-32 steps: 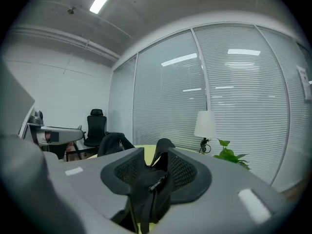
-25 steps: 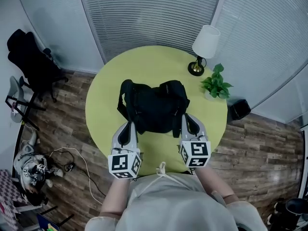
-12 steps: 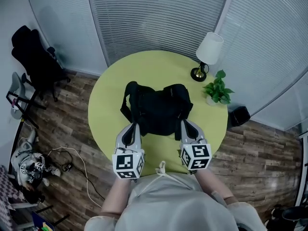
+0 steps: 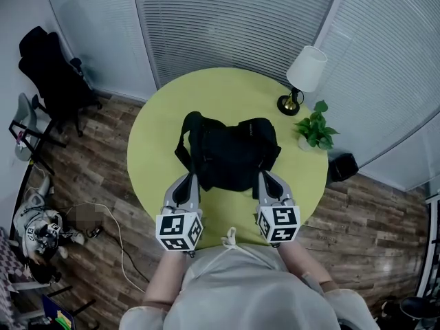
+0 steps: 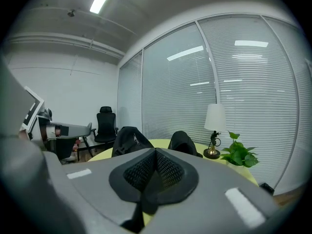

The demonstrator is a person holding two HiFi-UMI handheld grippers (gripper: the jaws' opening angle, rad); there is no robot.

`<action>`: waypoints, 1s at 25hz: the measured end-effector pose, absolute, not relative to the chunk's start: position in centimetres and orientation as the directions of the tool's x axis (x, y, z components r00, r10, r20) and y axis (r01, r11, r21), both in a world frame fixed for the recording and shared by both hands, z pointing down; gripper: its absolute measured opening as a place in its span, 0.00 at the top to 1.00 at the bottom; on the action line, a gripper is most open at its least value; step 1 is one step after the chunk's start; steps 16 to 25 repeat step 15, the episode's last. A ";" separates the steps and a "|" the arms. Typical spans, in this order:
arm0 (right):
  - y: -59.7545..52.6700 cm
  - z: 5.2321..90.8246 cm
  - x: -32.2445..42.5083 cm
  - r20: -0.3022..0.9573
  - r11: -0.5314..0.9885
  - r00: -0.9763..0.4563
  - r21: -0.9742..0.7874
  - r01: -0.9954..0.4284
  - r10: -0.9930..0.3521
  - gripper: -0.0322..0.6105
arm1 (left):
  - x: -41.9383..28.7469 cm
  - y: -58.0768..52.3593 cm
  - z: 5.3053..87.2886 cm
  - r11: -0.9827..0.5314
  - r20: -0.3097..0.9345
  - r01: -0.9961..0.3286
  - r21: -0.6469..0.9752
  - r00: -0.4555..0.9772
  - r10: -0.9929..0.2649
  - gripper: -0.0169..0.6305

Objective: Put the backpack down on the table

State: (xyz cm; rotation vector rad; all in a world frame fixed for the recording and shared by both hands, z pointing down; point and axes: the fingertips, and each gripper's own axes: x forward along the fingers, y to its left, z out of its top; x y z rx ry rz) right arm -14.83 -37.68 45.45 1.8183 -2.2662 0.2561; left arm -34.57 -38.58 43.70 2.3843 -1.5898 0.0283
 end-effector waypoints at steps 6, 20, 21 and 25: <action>-37.8 46.4 -15.3 0.296 0.222 -0.207 0.016 -0.975 -0.933 0.95 | -34.9 -38.6 44.4 -0.352 0.186 -0.911 0.214 0.391 -0.901 0.96; -38.0 47.3 -15.4 0.315 0.238 -0.220 0.019 -0.971 -0.923 0.95 | -34.5 -39.0 45.6 -0.352 0.212 -0.913 0.207 0.393 -0.895 0.96; -38.0 47.3 -15.4 0.315 0.238 -0.220 0.019 -0.971 -0.923 0.95 | -34.5 -39.0 45.6 -0.352 0.212 -0.913 0.207 0.393 -0.895 0.96; -38.0 47.3 -15.4 0.315 0.238 -0.220 0.019 -0.971 -0.923 0.95 | -34.5 -39.0 45.6 -0.352 0.212 -0.913 0.207 0.393 -0.895 0.96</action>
